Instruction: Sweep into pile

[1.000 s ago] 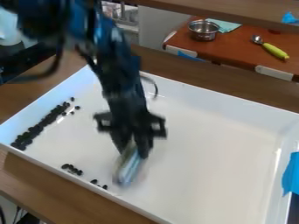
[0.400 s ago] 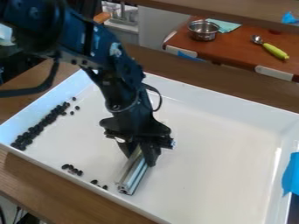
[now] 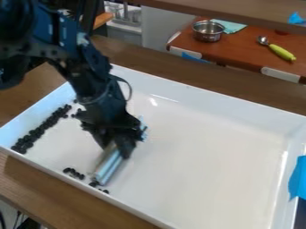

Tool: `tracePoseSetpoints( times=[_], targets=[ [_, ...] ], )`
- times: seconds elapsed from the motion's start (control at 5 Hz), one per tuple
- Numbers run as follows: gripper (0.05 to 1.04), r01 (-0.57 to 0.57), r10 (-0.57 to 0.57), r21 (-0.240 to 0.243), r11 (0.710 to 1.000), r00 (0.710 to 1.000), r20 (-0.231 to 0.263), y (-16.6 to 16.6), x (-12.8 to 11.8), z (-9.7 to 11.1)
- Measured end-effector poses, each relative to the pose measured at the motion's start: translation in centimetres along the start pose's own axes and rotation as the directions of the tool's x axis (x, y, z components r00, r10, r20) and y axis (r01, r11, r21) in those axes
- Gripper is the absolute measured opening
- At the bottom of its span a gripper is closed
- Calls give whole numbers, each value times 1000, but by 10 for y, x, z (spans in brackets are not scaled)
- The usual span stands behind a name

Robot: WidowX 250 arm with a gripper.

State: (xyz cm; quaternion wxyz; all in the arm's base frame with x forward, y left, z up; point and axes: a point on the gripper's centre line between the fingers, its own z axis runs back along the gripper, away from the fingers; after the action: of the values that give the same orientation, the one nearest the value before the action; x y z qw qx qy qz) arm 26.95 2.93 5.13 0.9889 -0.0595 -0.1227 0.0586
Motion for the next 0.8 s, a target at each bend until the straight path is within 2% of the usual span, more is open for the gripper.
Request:
tracePoseSetpoints(
  times=[0.4,0.6,0.8],
  targets=[
    [380,18,-18,56,998,1000,1,65,-4,9],
    [380,39,-43,118,992,999,30,99,-2,14],
    [380,40,-42,114,993,999,19,116,-7,19]
  ],
)
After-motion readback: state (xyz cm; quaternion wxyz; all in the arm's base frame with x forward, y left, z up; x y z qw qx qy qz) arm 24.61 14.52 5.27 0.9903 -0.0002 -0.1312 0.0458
